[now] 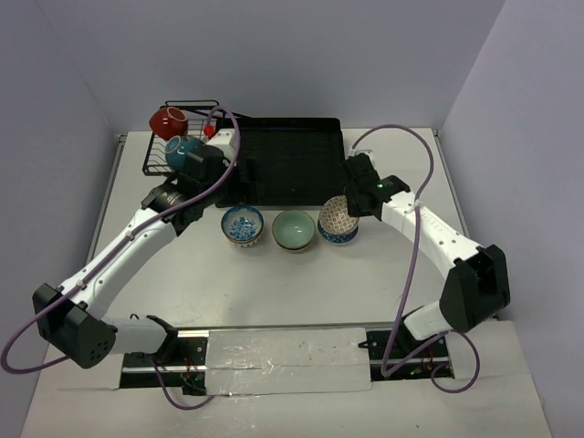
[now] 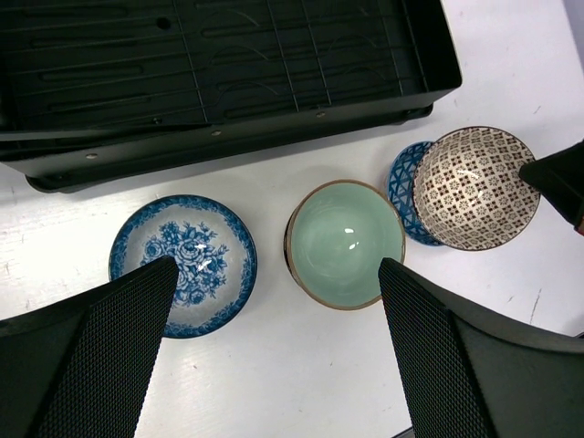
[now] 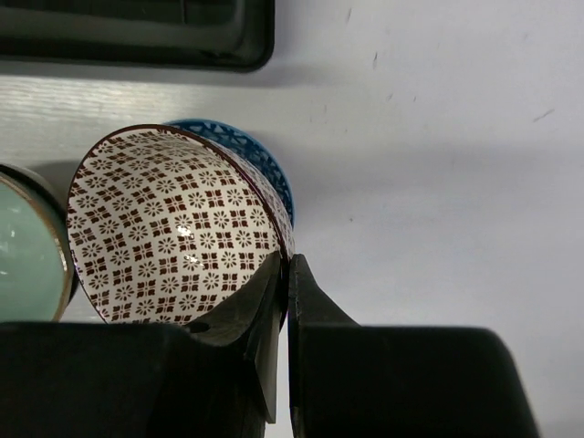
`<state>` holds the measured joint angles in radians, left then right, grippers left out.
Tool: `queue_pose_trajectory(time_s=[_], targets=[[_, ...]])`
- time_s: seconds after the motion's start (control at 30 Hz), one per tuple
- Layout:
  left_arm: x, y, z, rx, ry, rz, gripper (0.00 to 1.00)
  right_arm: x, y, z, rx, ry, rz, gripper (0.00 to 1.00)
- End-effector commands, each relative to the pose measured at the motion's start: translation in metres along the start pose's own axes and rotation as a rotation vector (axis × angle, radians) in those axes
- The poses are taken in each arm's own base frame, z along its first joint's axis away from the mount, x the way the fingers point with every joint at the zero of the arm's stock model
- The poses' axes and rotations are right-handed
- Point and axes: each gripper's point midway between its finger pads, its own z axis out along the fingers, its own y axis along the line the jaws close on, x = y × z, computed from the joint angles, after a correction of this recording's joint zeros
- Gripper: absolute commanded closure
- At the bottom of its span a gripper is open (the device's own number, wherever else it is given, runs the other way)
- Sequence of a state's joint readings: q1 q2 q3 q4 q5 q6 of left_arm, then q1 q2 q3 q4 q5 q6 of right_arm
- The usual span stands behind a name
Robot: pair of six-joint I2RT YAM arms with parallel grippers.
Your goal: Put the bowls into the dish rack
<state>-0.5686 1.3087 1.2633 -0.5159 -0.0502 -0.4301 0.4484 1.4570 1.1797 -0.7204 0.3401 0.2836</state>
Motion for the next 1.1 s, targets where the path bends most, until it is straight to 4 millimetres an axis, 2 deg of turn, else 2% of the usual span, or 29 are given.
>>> queue_pose_trajectory(time_s=[0.0, 0.07, 0.17, 0.2, 0.27, 0.3, 0.37, 0.4, 0.47, 0.5, 0.57, 0.6, 0.67, 0.7, 0.73, 0.77, 0.87, 0.9, 1.07], targets=[[-0.024, -0.004, -0.013, 0.023, -0.093, -0.003, 0.03, -0.059, -0.013, -0.045, 0.023, -0.236, 0.0, 1.0], [-0.026, -0.003, -0.017, 0.021, -0.104, -0.003, 0.03, -0.069, -0.013, -0.057, 0.006, -0.294, -0.015, 1.0], [-0.032, 0.003, -0.024, 0.001, -0.13, -0.004, 0.03, -0.095, -0.009, -0.084, -0.044, -0.441, -0.047, 1.0], [-0.035, 0.007, -0.025, -0.011, -0.141, -0.007, 0.03, -0.112, -0.006, -0.094, -0.058, -0.531, -0.095, 1.0], [-0.041, 0.013, -0.033, -0.029, -0.171, -0.015, 0.03, -0.124, -0.004, -0.109, -0.075, -0.639, -0.163, 1.0], [-0.043, 0.022, -0.034, -0.049, -0.184, -0.028, 0.03, -0.142, -0.001, -0.121, -0.081, -0.736, -0.217, 1.0], [-0.046, 0.032, -0.039, -0.069, -0.206, -0.045, 0.03, -0.157, 0.0, -0.132, -0.062, -0.821, -0.314, 1.0], [-0.05, 0.043, -0.042, -0.09, -0.221, -0.068, 0.03, -0.174, 0.003, -0.14, -0.055, -0.894, -0.328, 1.0], [-0.054, 0.053, -0.048, -0.097, -0.249, -0.09, 0.03, -0.192, 0.005, -0.145, -0.007, -0.965, -0.413, 1.0], [-0.054, 0.062, -0.048, -0.111, -0.254, -0.108, 0.03, -0.206, 0.009, -0.142, 0.019, -1.004, -0.427, 1.0], [-0.057, 0.069, -0.051, -0.126, -0.273, -0.119, 0.03, -0.232, 0.009, -0.154, 0.088, -1.1, -0.468, 1.0], [-0.058, 0.072, -0.051, -0.132, -0.277, -0.122, 0.03, -0.238, 0.016, -0.142, 0.11, -1.104, -0.497, 1.0], [-0.061, 0.075, -0.052, -0.136, -0.292, -0.129, 0.03, -0.251, 0.02, -0.139, 0.155, -1.15, -0.514, 1.0], [-0.062, 0.079, -0.052, -0.143, -0.296, -0.136, 0.03, -0.262, 0.019, -0.145, 0.205, -1.202, -0.543, 1.0], [-0.064, 0.081, -0.053, -0.142, -0.301, -0.138, 0.03, -0.265, 0.031, -0.128, 0.209, -1.203, -0.603, 1.0], [-0.065, 0.082, -0.053, -0.143, -0.306, -0.139, 0.03, -0.268, 0.035, -0.125, 0.252, -1.224, -0.683, 1.0], [-0.066, 0.089, -0.052, -0.159, -0.311, -0.148, 0.03, -0.282, 0.046, -0.11, 0.317, -1.322, -0.761, 1.0], [-0.066, 0.091, -0.05, -0.161, -0.309, -0.15, 0.03, -0.289, 0.046, -0.098, 0.327, -1.322, -0.772, 1.0], [-0.063, 0.095, -0.045, -0.159, -0.301, -0.158, 0.04, -0.307, 0.052, -0.07, 0.387, -1.391, -0.855, 1.0]])
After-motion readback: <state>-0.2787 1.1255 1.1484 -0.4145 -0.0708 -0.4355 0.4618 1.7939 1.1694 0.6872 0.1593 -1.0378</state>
